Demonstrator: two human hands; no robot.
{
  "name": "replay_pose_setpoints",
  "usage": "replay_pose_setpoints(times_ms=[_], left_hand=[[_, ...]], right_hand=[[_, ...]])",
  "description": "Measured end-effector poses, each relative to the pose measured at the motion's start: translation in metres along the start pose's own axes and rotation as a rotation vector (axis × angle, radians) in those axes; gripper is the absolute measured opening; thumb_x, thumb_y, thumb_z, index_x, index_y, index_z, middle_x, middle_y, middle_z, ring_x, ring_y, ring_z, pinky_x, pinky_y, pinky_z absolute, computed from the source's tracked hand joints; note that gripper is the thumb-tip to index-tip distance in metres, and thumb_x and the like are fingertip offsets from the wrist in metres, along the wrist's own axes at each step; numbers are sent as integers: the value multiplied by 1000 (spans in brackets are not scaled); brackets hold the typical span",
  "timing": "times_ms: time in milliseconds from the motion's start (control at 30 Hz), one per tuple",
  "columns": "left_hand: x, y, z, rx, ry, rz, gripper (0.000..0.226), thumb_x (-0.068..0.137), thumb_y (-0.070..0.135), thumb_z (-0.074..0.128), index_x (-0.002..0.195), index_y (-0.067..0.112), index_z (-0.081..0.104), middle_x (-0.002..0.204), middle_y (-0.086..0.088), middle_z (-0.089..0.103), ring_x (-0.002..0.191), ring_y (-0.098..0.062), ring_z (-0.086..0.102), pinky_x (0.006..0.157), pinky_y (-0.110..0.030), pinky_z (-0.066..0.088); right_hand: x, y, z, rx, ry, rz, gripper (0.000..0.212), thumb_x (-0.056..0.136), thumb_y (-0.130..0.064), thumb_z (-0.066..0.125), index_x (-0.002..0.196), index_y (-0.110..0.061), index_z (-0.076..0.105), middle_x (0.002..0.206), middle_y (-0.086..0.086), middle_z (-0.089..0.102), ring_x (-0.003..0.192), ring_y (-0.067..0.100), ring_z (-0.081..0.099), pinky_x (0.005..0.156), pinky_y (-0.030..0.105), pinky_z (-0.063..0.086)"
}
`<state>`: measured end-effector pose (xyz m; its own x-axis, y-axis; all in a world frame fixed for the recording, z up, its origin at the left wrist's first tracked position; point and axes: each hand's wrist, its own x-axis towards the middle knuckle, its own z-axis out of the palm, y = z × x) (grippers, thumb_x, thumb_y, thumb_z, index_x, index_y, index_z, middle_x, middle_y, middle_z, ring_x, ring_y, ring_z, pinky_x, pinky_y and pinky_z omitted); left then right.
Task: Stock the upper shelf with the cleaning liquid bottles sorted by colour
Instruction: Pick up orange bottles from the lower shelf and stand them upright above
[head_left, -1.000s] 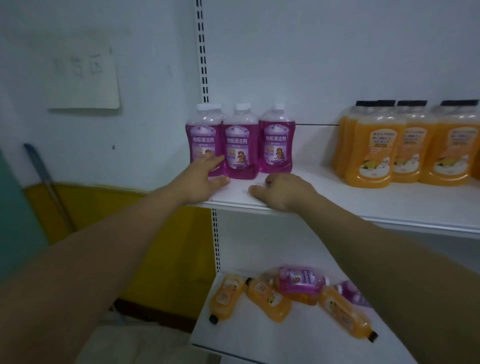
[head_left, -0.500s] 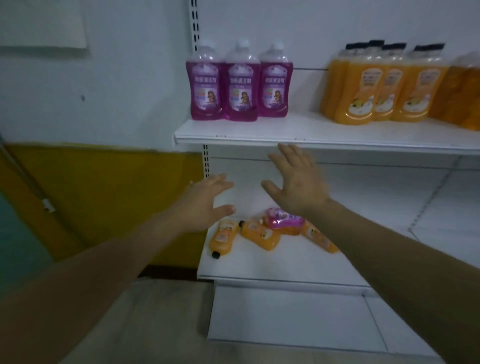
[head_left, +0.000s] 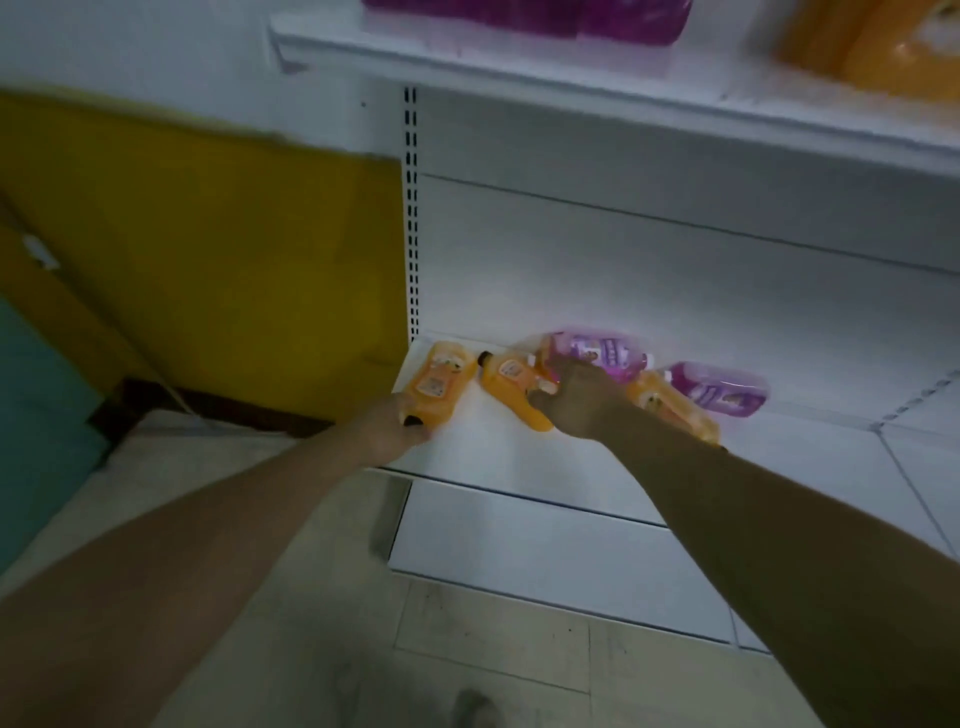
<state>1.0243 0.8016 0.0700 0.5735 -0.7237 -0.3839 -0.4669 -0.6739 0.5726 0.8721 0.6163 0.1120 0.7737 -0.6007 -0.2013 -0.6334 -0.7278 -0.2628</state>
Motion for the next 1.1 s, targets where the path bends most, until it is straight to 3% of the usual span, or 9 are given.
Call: replay_pose_setpoints(times_ms=[233,333,433,533,633,800,933,1000,1100], left_hand=[[83,-23,48,-141,201,-141,61,91,27,60,143,8,34,146,-12,40,130,-30,41,95,-28,35],[119,-39,64,-132,282,-189,90,78,69,51,147,16,26,144,-12,43,128,-35,43,103,-45,39],[147,-52,80,-128,328,-257,102,61,88,32,140,22,34,133,-13,52,118,-39,49,96,-51,44],[147,-45,81,-160,369,-265,82,71,70,55,134,20,35,127,-14,54,113,-39,51,91,-50,46],[137,-42,76,-180,354,-186,77,69,46,75,129,16,37,124,-15,52,108,-36,55,86,-47,50],[115,-60,62,-153,255,-27,87,58,17,87,132,13,42,129,-16,42,113,-30,50,92,-39,46],[96,-64,51,-269,233,14,79,62,4,85,131,15,49,131,-14,42,117,-27,48,95,-35,45],[86,-59,44,-373,260,24,74,67,3,82,132,20,51,134,-11,43,119,-25,48,99,-37,44],[66,-45,27,-495,276,46,67,74,-1,76,133,19,50,129,-4,44,113,-16,47,86,-21,43]], right_hand=[[87,41,87,-36,-114,-38,61,94,-42,52,146,-15,36,140,10,47,128,33,47,105,38,41],[97,51,112,-91,-106,25,72,96,-49,43,152,-14,15,153,11,27,139,35,28,110,47,32],[97,51,122,-241,-18,23,71,97,-55,34,149,-8,21,148,16,29,134,35,29,105,45,32],[93,53,123,-192,64,36,58,99,-50,35,143,-13,35,143,16,35,130,36,34,103,45,34],[89,58,121,-53,19,105,55,96,-45,45,140,-14,34,135,17,42,120,38,46,98,45,38],[92,57,110,170,-253,356,113,72,-46,78,152,-15,4,134,14,48,124,37,48,100,48,44],[82,57,115,343,-314,399,78,63,-37,85,127,-11,48,120,9,57,108,28,56,89,39,51],[74,55,117,437,-257,384,79,58,-32,88,123,-11,47,115,7,58,104,27,57,87,42,54],[54,47,108,518,-155,368,84,53,-28,88,121,-11,42,109,4,57,101,25,58,82,40,55]])
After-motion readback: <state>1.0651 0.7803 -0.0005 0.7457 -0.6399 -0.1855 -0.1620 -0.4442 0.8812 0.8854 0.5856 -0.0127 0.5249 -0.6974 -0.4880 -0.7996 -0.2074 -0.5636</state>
